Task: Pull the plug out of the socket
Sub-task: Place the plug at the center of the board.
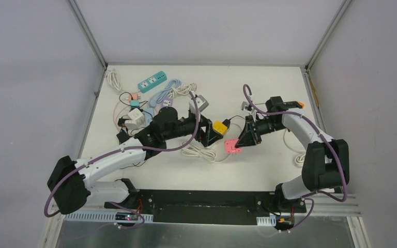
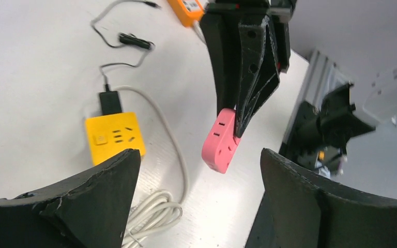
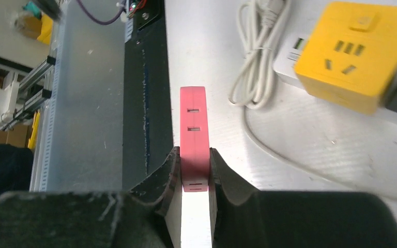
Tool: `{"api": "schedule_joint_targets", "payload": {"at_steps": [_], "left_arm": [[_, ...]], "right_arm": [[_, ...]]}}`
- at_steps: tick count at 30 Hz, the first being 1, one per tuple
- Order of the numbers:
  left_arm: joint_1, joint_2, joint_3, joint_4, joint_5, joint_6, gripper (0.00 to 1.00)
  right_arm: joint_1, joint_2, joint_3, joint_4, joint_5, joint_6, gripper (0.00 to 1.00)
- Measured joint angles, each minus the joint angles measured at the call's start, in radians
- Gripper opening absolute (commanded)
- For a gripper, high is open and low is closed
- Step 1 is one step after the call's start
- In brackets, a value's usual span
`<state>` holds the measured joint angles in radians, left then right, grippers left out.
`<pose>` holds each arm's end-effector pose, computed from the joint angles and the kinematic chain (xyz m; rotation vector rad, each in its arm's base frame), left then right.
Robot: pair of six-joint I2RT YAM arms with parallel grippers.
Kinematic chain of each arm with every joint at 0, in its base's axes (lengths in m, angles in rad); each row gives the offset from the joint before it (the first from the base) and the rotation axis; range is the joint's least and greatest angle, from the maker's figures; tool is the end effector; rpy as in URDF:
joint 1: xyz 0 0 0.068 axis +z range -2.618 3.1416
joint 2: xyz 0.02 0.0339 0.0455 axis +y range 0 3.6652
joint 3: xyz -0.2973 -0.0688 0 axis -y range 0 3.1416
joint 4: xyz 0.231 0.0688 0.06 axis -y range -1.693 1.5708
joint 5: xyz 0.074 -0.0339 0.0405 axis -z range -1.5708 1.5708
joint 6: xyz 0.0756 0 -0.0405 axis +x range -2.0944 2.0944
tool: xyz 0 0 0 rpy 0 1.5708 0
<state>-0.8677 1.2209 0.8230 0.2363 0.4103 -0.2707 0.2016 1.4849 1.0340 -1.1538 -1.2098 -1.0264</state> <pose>0.1682 -0.2451 0.3355 0.8540 1.6664 -1.1680 0.2064 0.1144 0.2624 -1.2921 1.8794 1.4600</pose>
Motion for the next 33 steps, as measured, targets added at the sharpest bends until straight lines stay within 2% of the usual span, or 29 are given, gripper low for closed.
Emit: {"api": "schedule_joint_targets", "payload": {"at_steps": [5,13,22,33], "left_arm": [[0.026,-0.131,-0.064,0.000,-0.154,-0.013,0.99],[0.045,-0.198,-0.108,-0.008,-0.301,-0.037,0.99],[0.058,-0.187,-0.108,-0.047,-0.334,-0.034,0.99],[0.065,-0.181,-0.108,-0.070,-0.338,-0.031,0.99]], "right_arm": [[-0.089,0.014,0.000,0.071,0.040,0.101,0.00],[-0.241,0.014,0.000,0.298,0.209,0.385,0.00],[-0.407,0.016,0.037,0.468,0.433,0.643,0.00],[-0.449,0.169,0.161,0.542,0.623,0.793,0.00]]}}
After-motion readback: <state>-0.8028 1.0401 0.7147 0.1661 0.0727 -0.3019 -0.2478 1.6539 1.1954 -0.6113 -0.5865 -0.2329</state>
